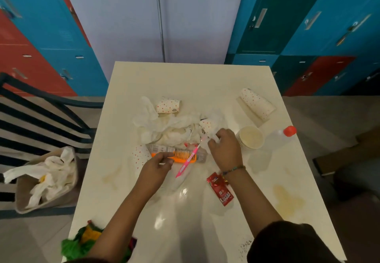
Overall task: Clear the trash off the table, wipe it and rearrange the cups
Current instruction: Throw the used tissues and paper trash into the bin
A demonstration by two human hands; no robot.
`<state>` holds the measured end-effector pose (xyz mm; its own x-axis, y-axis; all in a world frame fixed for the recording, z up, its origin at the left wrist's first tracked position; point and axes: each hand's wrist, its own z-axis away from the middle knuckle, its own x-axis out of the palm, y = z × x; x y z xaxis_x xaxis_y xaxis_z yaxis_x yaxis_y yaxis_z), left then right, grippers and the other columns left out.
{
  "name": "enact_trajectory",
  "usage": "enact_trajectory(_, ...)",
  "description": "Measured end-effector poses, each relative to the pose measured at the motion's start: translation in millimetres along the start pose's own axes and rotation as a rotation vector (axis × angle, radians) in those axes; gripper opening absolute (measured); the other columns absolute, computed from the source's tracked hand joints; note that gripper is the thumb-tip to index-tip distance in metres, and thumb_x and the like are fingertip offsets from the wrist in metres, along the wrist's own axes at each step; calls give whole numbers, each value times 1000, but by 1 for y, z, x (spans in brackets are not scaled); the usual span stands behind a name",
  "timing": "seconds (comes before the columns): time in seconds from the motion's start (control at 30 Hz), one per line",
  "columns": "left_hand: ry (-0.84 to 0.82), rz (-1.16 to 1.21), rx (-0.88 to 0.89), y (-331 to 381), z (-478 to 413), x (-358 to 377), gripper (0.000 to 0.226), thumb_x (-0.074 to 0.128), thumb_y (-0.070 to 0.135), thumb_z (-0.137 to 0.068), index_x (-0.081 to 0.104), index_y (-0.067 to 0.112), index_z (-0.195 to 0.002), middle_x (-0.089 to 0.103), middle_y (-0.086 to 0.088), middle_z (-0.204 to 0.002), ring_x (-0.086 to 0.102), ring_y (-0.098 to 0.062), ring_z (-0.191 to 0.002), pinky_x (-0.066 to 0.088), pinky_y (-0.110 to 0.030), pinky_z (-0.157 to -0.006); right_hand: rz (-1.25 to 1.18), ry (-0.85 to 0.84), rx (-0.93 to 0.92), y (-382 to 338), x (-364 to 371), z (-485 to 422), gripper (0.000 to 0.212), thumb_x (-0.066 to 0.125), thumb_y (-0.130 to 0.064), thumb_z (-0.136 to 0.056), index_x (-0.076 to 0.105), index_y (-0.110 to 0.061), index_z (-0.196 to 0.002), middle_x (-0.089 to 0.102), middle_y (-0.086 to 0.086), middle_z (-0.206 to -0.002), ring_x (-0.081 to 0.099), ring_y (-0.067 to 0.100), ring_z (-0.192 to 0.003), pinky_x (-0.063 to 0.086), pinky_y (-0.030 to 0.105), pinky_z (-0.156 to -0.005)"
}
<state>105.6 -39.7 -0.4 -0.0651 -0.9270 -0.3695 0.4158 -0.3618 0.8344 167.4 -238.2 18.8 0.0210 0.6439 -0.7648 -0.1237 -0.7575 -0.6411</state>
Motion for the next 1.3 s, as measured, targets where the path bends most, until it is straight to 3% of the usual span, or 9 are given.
enact_trajectory(0.23,17,18,28,5,-13,-17,17,56,17,-90,65,25,-103,65,6,-89,62,-14,-91,41,-19,-72,41,121,-45,-26,1,-66,32,49,4,-82,51,-8,-112,45,14,-120,52,33,-94,37,31,-66)
enact_trajectory(0.37,22,25,26,0,-16,-25,17,55,19,-91,62,33,-96,63,15,-84,62,-10,-89,41,-19,-70,345,-251,191,-8,33,-86,75,44,6,-85,18,-29,-147,7,14,-154,29,41,-130,43,45,-93)
enact_trajectory(0.43,21,39,18,-4,-17,-28,18,56,20,-91,61,37,-94,64,16,-86,63,-13,-90,43,-23,-76,428,-449,318,6,50,-88,85,49,0,-88,0,-35,-149,-13,13,-156,19,44,-137,37,48,-105)
enact_trajectory(0.53,28,56,0,-10,-17,-34,16,56,20,-91,62,33,-97,63,13,-87,63,-13,-88,45,-25,-79,447,-529,353,20,65,-85,97,58,-6,-85,-10,-40,-146,-25,13,-154,23,45,-137,35,46,-109)
enact_trajectory(0.7,39,57,-21,-18,-16,-42,19,55,20,-91,63,32,-103,65,9,-92,65,-15,-89,50,-32,-81,413,-462,300,25,76,-85,82,49,-3,-87,9,-42,-146,-25,7,-155,17,47,-137,34,49,-109)
enact_trajectory(0.87,40,58,-33,-21,-16,-43,19,56,20,-91,64,32,-103,66,6,-98,66,-19,-86,53,-35,-77,354,-428,312,16,76,-103,62,62,-28,-82,36,-34,-138,-9,12,-155,31,36,-135,33,41,-110)
enact_trajectory(1.0,24,52,-46,-23,-19,-40,19,56,22,-91,64,27,-107,66,8,-97,64,-12,-84,48,-22,-72,57,-130,458,22,81,-107,23,66,-15,-81,59,-21,-103,24,7,-144,44,36,-119,45,35,-97)
enact_trajectory(1.1,-9,41,-29,-23,-23,-39,18,55,23,-91,63,32,-104,65,11,-97,63,-8,-85,47,-21,-74,-118,7,560,30,87,-106,9,63,-1,-80,58,-7,-85,30,15,-133,48,37,-115,46,34,-96)
enact_trajectory(1.3,-44,-28,4,-16,-39,-40,19,53,22,-91,64,27,-106,64,11,-100,60,-6,-89,45,-21,-77,-252,52,591,31,82,-105,32,68,3,-72,66,-6,-103,46,12,-131,57,28,-104,42,18,-82)
